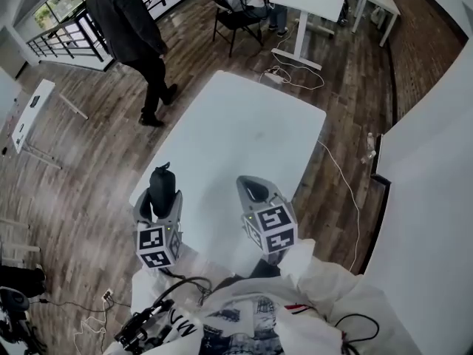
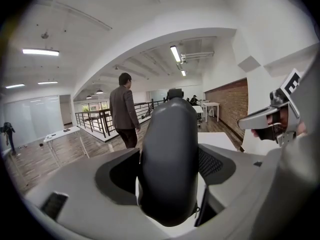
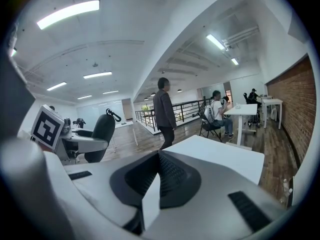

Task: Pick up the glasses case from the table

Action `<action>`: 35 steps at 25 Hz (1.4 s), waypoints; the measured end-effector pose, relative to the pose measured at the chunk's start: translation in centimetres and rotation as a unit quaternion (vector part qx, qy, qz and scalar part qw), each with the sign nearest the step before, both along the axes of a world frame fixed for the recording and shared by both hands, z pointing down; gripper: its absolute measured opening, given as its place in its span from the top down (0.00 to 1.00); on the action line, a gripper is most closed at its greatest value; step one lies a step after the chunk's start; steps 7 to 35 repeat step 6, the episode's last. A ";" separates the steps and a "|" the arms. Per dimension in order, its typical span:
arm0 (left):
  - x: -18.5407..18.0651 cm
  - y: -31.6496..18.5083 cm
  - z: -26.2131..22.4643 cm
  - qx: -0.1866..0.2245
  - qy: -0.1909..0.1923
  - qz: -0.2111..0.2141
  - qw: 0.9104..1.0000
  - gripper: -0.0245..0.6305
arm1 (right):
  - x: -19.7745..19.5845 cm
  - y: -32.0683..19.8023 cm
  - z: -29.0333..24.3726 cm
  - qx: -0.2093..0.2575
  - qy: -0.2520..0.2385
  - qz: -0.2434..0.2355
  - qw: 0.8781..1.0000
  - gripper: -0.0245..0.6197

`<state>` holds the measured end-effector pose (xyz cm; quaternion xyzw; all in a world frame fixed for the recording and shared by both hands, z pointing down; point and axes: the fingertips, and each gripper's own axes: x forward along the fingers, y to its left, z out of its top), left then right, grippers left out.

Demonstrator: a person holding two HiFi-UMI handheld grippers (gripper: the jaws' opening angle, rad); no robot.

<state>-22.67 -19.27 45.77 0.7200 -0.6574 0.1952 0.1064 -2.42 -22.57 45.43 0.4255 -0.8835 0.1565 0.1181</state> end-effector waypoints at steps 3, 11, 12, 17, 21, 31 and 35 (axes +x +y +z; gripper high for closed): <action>0.7 0.1 -0.6 0.001 0.000 0.004 1.000 0.40 | 0.4 0.2 -0.1 -0.001 0.000 0.000 1.000 0.96; 1.2 0.3 -0.8 0.002 -0.003 0.006 1.000 0.40 | 1.0 0.4 -0.2 -0.004 0.000 0.002 1.000 0.96; 1.2 0.3 -0.8 0.002 -0.003 0.006 1.000 0.40 | 1.0 0.4 -0.2 -0.004 0.000 0.002 1.000 0.96; 1.2 0.3 -0.8 0.002 -0.003 0.006 1.000 0.40 | 1.0 0.4 -0.2 -0.004 0.000 0.002 1.000 0.96; 1.2 0.3 -0.8 0.002 -0.003 0.006 1.000 0.40 | 1.0 0.4 -0.2 -0.004 0.000 0.002 1.000 0.96; 1.2 0.3 -0.8 0.002 -0.003 0.006 1.000 0.40 | 1.0 0.4 -0.2 -0.004 0.000 0.002 1.000 0.96; 1.2 0.3 -0.8 0.002 -0.003 0.006 1.000 0.40 | 1.0 0.4 -0.2 -0.004 0.000 0.002 1.000 0.96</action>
